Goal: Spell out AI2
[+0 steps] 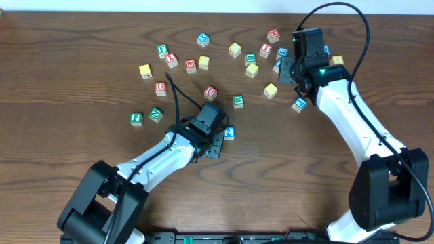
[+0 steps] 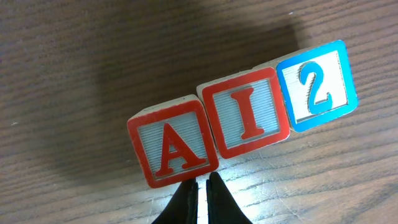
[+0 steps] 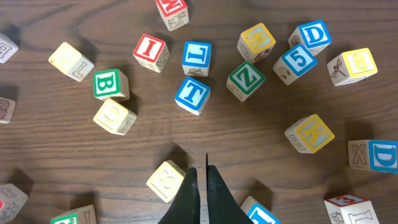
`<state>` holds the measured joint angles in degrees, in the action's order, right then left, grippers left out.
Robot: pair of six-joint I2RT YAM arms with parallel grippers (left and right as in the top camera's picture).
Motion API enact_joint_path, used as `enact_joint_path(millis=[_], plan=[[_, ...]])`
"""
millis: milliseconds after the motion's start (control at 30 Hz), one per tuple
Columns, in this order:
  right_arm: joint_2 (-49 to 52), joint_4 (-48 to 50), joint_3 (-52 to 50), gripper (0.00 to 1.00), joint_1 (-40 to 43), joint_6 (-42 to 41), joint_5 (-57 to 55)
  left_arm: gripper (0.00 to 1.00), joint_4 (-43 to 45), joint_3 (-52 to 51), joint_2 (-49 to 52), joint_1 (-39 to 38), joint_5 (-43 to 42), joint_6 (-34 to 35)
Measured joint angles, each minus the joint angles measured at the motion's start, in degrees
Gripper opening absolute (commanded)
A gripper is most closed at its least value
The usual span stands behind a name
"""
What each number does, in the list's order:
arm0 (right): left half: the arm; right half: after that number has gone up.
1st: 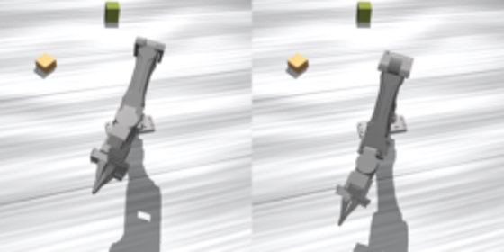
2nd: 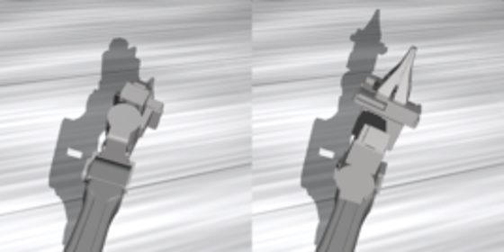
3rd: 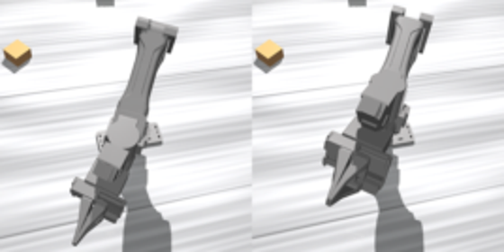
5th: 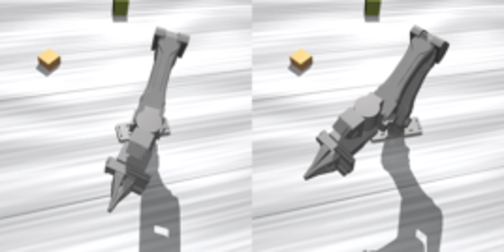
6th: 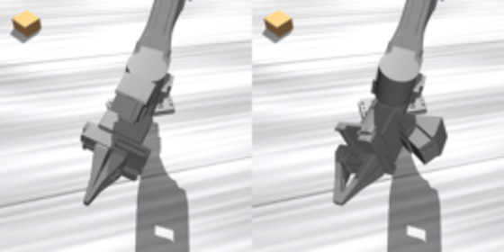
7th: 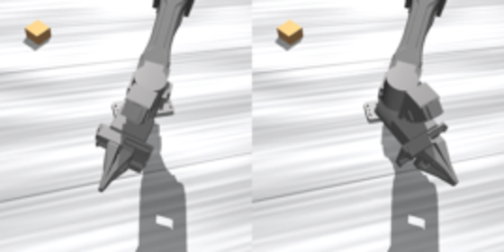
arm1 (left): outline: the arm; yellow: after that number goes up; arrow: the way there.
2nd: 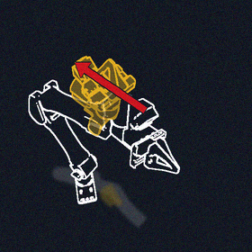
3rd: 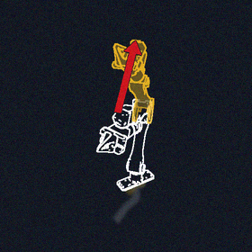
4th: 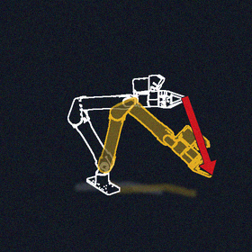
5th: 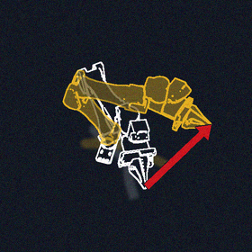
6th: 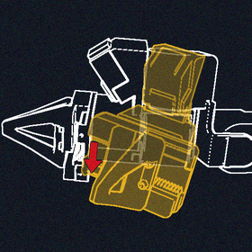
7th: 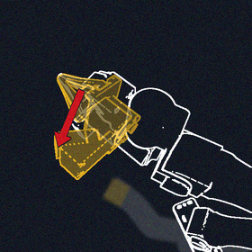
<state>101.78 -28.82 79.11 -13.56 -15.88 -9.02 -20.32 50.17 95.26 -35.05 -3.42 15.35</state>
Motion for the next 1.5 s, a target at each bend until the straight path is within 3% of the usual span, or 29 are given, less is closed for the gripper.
enact_joint_path(millis=[1500], plan=[[0.0,-0.1,0.0,0.01,0.0,0.0,0.0,0.08,0.8,0.0,0.0,0.0,-2.8,-0.6]])
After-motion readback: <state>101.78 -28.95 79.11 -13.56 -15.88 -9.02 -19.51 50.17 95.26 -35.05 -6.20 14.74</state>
